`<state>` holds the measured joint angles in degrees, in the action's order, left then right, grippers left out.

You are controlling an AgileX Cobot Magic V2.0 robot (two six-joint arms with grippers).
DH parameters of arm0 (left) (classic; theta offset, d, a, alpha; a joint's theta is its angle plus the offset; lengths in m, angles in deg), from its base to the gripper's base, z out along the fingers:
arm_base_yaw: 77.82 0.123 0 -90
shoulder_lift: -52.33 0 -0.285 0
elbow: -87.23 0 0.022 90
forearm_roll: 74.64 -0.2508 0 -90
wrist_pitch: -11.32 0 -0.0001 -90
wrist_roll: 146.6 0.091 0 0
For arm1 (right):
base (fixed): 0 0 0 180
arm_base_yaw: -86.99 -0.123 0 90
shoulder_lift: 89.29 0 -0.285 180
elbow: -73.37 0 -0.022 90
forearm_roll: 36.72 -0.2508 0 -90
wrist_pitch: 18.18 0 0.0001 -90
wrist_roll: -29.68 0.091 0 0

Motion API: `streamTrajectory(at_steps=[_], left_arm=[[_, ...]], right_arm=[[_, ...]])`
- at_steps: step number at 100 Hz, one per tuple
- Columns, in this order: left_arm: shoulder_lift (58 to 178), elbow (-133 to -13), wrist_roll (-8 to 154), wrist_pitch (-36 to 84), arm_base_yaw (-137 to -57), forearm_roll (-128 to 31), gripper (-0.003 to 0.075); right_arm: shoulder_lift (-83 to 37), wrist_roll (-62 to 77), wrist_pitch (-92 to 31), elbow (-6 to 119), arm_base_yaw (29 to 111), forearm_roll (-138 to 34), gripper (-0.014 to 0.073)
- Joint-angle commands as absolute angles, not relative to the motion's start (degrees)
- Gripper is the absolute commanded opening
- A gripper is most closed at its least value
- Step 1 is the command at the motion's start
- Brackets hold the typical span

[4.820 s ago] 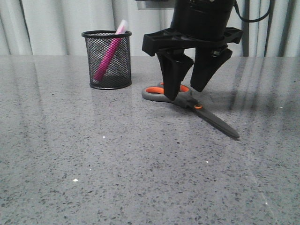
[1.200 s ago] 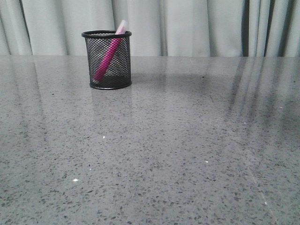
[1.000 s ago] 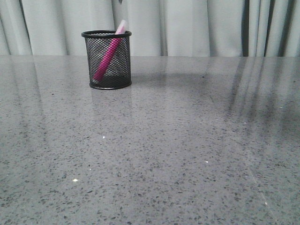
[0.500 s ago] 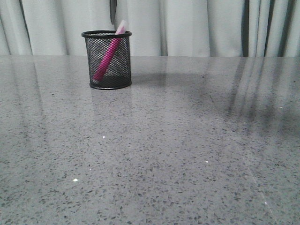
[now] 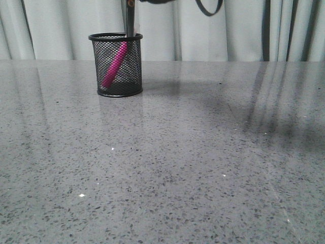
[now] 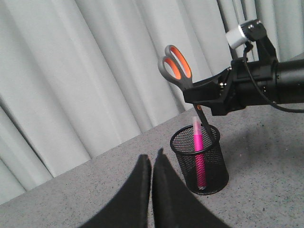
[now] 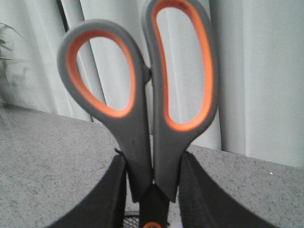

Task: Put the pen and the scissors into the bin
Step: 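Lower the scissors blades into the cup with the right gripper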

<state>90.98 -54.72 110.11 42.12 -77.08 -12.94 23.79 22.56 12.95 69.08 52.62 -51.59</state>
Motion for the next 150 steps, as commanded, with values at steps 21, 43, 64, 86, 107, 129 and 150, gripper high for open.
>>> streamTrajectory(at_steps=[21, 43, 64, 86, 107, 129, 150], left_arm=[[91.16, -56.14, 109.84, 39.59, -77.18, -10.36, -0.0022], [91.16, -56.14, 109.84, 39.59, -77.18, -10.36, -0.0022], [91.16, -56.14, 109.84, 39.59, -77.18, -10.36, -0.0022], [91.16, -56.14, 109.84, 39.59, -77.18, -10.36, -0.0022], [91.16, -56.14, 109.84, 39.59, -77.18, -10.36, -0.0022], [91.16, -56.14, 109.84, 39.59, -77.18, -10.36, -0.0022], [91.16, -56.14, 109.84, 39.59, -77.18, -10.36, -0.0022]], right_arm=[[21.49, 22.35, 24.58, 67.11, 51.51, -50.81, -0.0076], [22.49, 22.35, 24.58, 67.11, 51.07, -50.75, -0.0076], [22.62, 22.35, 23.72, 67.11, 51.07, -50.67, -0.0076], [22.62, 22.35, 22.66, 66.58, 51.07, -50.62, -0.0076], [22.62, 22.35, 22.33, 65.55, 51.07, -50.62, -0.0076], [22.62, 22.35, 22.33, 65.55, 51.07, -50.41, -0.0075], [22.62, 22.35, 22.23, 65.55, 51.07, -45.71, 0.0007]])
